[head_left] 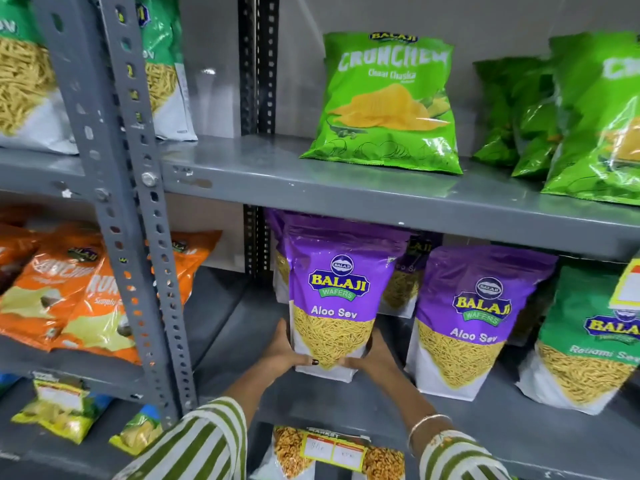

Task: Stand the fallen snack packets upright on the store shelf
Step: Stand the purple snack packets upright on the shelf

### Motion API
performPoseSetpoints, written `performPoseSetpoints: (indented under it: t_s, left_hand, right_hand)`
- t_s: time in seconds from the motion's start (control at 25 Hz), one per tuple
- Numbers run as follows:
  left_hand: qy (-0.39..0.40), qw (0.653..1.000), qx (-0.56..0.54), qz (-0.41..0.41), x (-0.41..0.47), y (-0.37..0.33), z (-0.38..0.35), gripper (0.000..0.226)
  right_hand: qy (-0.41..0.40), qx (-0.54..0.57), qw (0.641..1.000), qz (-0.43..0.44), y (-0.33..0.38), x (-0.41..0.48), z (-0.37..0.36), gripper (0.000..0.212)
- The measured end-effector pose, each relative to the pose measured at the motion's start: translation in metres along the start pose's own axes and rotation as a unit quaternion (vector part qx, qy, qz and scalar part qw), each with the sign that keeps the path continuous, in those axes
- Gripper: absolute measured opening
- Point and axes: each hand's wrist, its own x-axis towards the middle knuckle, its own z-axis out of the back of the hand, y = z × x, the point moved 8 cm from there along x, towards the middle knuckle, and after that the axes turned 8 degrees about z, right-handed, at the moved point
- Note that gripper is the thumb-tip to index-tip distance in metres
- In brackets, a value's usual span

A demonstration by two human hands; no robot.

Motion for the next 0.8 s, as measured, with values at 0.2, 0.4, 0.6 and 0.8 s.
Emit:
performPoseSetpoints:
  t_s: [0.2,0.4,0.6,0.8]
  left_hand:
    - [-0.007,1.000,0.026,0.014,-0.005,0.016,0.012,0.066]
    - [-0.015,0.999,0.028,0.013,-0.026,0.029,0.059,0.074]
    - [-0.021,0.999,0.028,0.018,-0.019,0.045,0.070,0.092]
    - [-0.027,0.999,0.026,0.008,-0.028,0.036,0.071,0.093]
  right_hand:
    - [0.026,0.003,0.999,-0.023,0.008,-0.020,-0.020,0.100]
    - [0.081,0.073,0.994,0.025,0.047,-0.044,-0.066,0.113]
    - [-0.162,-0.124,0.962,0.181,0.204,-0.012,0.011,0.070]
    - [0.078,-0.434,0.872,0.213,0.284,0.011,-0.044,0.048]
